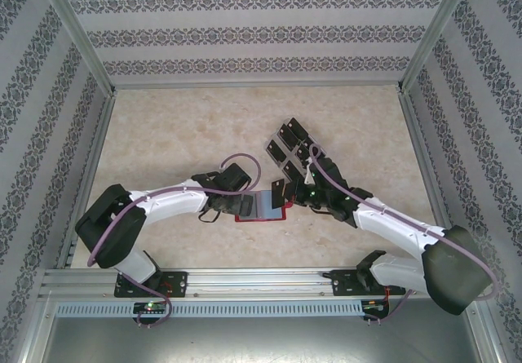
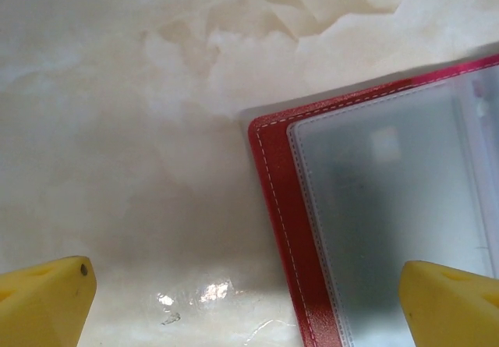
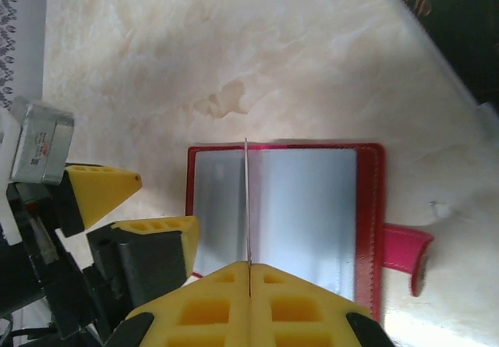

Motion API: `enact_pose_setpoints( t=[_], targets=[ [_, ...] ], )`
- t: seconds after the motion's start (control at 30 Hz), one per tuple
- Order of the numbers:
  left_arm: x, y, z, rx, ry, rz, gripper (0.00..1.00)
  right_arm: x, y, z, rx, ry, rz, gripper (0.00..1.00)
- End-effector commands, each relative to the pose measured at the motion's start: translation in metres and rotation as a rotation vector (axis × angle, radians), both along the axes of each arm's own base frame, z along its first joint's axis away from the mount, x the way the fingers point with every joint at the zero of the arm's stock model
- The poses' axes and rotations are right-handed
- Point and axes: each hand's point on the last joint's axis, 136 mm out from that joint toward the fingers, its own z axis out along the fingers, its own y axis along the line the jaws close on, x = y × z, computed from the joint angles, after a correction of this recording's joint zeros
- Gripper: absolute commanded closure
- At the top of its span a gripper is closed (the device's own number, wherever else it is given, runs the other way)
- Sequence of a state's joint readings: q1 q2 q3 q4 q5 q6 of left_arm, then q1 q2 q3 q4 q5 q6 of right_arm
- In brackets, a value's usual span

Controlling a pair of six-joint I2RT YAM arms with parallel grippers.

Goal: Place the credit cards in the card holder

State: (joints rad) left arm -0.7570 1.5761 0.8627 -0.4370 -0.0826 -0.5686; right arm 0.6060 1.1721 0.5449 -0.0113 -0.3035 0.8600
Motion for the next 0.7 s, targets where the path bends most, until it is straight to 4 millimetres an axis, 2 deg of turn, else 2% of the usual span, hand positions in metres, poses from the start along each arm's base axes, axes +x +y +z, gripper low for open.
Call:
enact_pose_setpoints(
  t=[0.0,0.2,0.67],
  targets=[
    [0.000,0.006,0.000,0.070,-0.002,-0.011,0.00,0.004,0.013,0.007,0.071,-0.033,-0.021,1.00],
    [-0.005,0.021,-0.002,0.135,0.012,0.021,0.00,0.000,0.023,-0.006,0.072,-0.034,0.003,1.00],
    [-0.014,0.030,-0.015,0.152,0.041,0.045,0.00,-0.003,0.034,-0.025,0.079,-0.030,0.037,1.00]
  ],
)
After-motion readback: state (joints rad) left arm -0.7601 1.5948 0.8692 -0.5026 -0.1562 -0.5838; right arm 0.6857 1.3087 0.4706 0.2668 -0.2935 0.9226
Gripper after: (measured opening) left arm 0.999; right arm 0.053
